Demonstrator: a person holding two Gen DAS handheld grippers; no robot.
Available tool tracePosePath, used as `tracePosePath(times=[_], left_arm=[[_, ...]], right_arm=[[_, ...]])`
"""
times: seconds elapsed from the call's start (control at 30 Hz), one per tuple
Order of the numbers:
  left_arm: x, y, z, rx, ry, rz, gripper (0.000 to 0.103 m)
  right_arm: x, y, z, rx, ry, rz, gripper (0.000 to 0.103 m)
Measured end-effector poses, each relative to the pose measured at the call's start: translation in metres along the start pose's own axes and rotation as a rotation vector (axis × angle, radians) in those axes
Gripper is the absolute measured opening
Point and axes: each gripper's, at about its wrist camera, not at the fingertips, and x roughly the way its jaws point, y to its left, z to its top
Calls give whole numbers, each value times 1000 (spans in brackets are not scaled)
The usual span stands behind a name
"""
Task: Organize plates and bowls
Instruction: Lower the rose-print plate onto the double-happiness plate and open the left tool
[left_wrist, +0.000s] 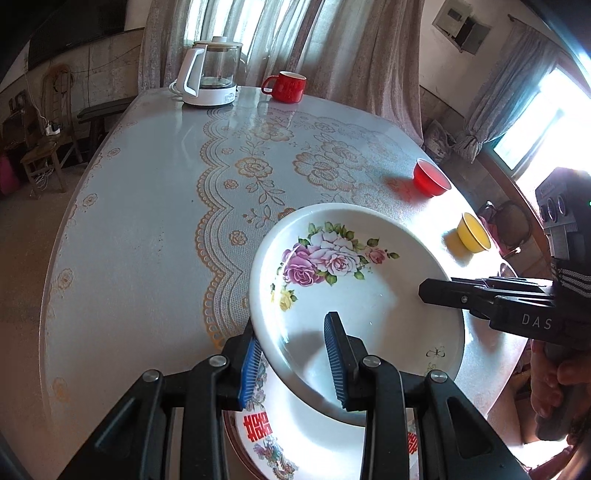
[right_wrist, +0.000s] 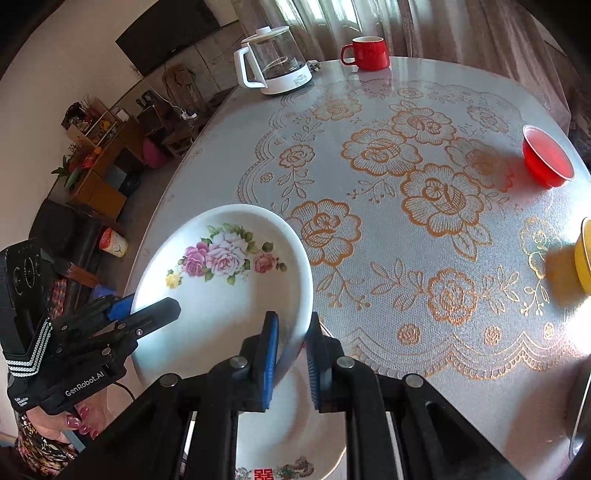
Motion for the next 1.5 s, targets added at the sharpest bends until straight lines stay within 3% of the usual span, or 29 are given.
tracePosePath(times=[0.23, 0.63, 1.27, 1.5], left_arm=[[0, -10, -28, -14, 27, 8, 34], [3, -18, -55, -9, 65, 138, 33], [7, -24, -64, -3, 96, 187, 34], [6, -24, -66, 6, 97, 172, 42]], right_arm=[[-3, -6, -27, 3, 17, 3, 14], [28, -8, -60, -35, 112, 49, 14], [38, -7, -63, -53, 126, 14, 14], [37, -2, -59, -110, 131, -31, 15]])
